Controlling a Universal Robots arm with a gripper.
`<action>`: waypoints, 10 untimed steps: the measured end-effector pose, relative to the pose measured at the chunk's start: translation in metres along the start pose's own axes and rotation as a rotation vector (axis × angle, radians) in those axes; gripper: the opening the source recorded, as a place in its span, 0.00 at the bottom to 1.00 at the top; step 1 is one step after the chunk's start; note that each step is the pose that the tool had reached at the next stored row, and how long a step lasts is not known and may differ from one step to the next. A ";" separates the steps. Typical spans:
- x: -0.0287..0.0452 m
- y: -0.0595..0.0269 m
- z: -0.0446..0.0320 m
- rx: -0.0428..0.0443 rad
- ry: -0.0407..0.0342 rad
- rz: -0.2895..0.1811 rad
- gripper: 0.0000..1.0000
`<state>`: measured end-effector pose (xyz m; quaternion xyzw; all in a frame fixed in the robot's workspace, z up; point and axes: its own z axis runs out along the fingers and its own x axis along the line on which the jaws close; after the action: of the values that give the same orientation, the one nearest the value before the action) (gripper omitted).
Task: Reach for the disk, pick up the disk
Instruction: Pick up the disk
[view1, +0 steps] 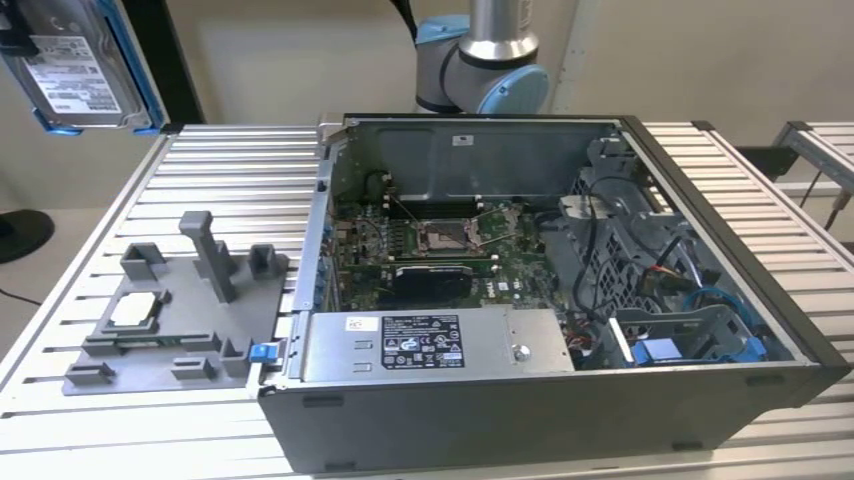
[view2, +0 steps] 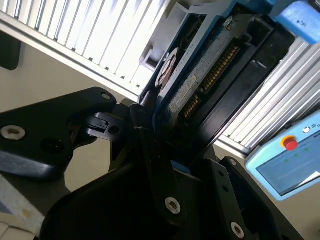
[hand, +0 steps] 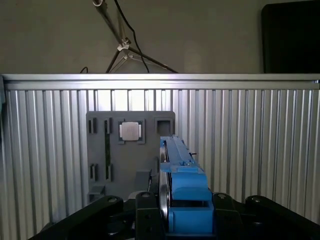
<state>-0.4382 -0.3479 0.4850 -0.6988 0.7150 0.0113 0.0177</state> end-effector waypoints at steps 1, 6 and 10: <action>0.0000 0.0000 -0.0002 -0.0001 0.0000 0.000 0.00; -0.0001 -0.0042 -0.0013 -0.0001 0.0000 0.000 0.00; -0.0003 -0.0125 -0.0017 -0.0001 -0.0001 0.000 0.00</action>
<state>-0.4257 -0.3479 0.4867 -0.6988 0.7150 0.0113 0.0177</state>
